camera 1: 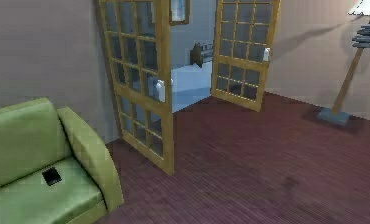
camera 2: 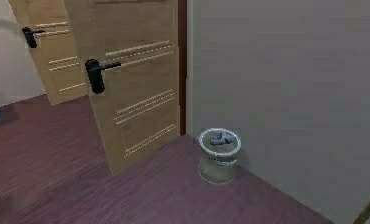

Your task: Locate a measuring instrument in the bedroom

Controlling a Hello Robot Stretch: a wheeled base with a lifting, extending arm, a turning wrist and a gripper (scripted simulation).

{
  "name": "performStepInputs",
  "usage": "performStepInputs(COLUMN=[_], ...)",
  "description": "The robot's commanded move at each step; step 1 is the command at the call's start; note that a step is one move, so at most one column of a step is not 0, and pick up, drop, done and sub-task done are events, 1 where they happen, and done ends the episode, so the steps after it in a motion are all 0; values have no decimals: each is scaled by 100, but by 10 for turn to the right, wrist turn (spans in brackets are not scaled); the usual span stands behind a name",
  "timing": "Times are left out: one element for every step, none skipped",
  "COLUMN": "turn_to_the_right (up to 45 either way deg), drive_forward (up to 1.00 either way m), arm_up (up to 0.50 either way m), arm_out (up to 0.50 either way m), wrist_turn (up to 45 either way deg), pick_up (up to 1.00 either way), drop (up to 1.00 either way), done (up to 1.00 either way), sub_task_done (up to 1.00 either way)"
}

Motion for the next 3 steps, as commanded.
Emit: performStepInputs(turn_to_the_right=[210, 0, 120], drive_forward=[0, 100, 0], arm_up=[0, 0, 0], arm_out=[0, 0, 0], wrist_turn=[0, 0, 0], pick_up=[0, 0, 0], drop=[0, 0, 0], done=[0, 0, 0], sub_task_done=[0, 0, 0])
